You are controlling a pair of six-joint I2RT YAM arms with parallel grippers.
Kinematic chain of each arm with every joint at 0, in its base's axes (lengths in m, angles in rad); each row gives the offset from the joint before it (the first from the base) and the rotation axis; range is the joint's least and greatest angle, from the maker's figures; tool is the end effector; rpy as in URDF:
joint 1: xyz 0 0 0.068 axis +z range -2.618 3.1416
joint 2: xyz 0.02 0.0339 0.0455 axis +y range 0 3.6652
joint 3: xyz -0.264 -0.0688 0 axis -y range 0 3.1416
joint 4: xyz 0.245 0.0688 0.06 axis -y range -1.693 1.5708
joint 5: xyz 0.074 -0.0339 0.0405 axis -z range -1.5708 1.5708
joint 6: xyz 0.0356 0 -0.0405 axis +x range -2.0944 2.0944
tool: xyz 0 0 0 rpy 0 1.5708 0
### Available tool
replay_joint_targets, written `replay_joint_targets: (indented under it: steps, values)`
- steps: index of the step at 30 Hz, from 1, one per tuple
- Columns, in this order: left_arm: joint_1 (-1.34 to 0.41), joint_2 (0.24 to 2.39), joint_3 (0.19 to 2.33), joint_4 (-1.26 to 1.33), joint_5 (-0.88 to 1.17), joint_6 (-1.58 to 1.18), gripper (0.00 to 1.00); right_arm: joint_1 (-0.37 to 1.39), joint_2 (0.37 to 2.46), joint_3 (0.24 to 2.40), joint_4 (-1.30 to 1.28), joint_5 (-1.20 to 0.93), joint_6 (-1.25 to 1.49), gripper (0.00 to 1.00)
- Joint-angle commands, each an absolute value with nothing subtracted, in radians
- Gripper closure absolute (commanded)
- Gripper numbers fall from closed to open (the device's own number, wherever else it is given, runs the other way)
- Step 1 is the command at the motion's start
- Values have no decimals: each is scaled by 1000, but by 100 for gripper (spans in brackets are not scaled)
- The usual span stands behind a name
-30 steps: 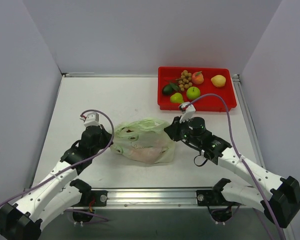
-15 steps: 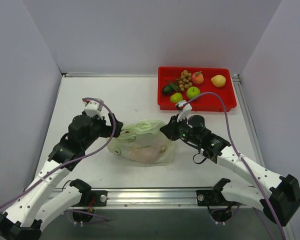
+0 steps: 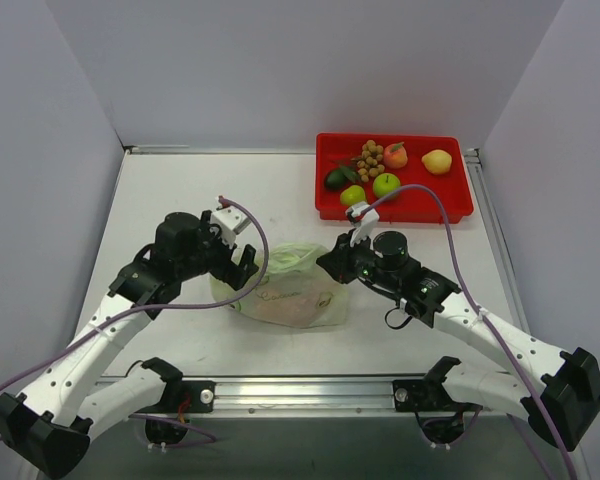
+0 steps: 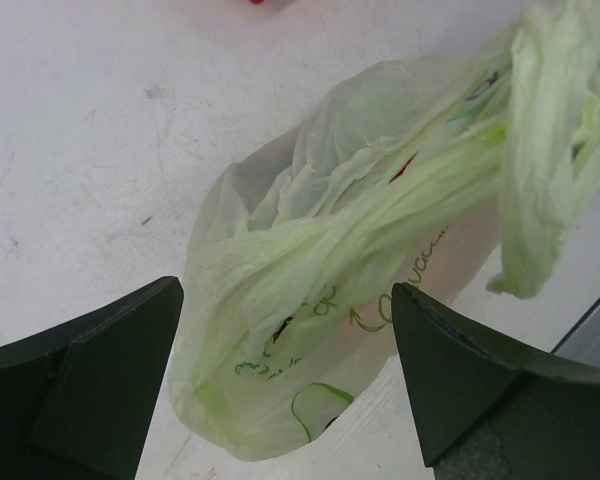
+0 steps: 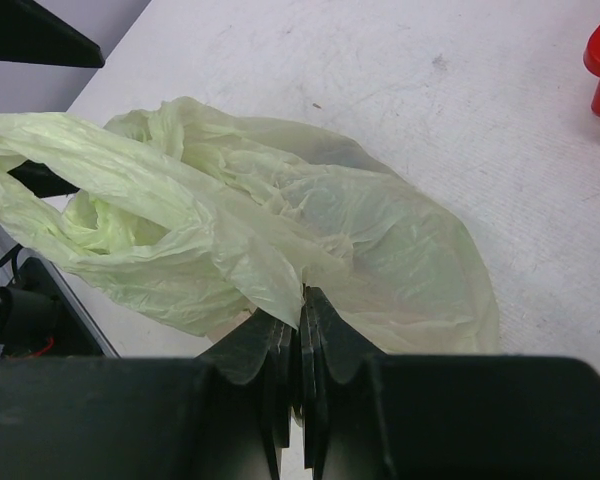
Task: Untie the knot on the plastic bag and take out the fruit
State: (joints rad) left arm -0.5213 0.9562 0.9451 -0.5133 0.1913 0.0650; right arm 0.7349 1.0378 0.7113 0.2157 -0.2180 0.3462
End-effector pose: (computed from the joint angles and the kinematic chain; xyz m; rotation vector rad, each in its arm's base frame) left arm 0.1768 -0.1093 0.3319 0.7239 1.9928 -0.4740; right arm 0.1768 0.1702 0.3071 -0.5122 1.7041 0.9817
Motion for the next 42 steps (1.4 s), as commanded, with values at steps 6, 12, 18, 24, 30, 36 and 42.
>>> replay_joint_targets:
  steps: [6, 12, 18, 24, 30, 36, 42]
  values:
    - [-517, 957, 985, -557, 238, 189, 10, 750, 1028, 735, 242, -232, 331, 94]
    - [-517, 1019, 999, -468, 198, 137, 26, 769, 1040, 735, 241, -235, 328, 93]
    - [-518, 1045, 980, -483, 236, 152, 30, 778, 1029, 724, 236, -224, 331, 93]
    - [-518, 1069, 939, -477, 198, 158, 33, 779, 1034, 723, 247, -229, 336, 93]
    - [-518, 1114, 920, -387, 94, 107, 49, 790, 1031, 723, 242, -221, 333, 93]
    - [-515, 1109, 931, -296, -150, 5, 87, 788, 1002, 706, 235, -155, 337, 93]
    - [-457, 1092, 1055, -285, -449, -164, 100, 762, 982, 738, 229, -3, 368, 90]
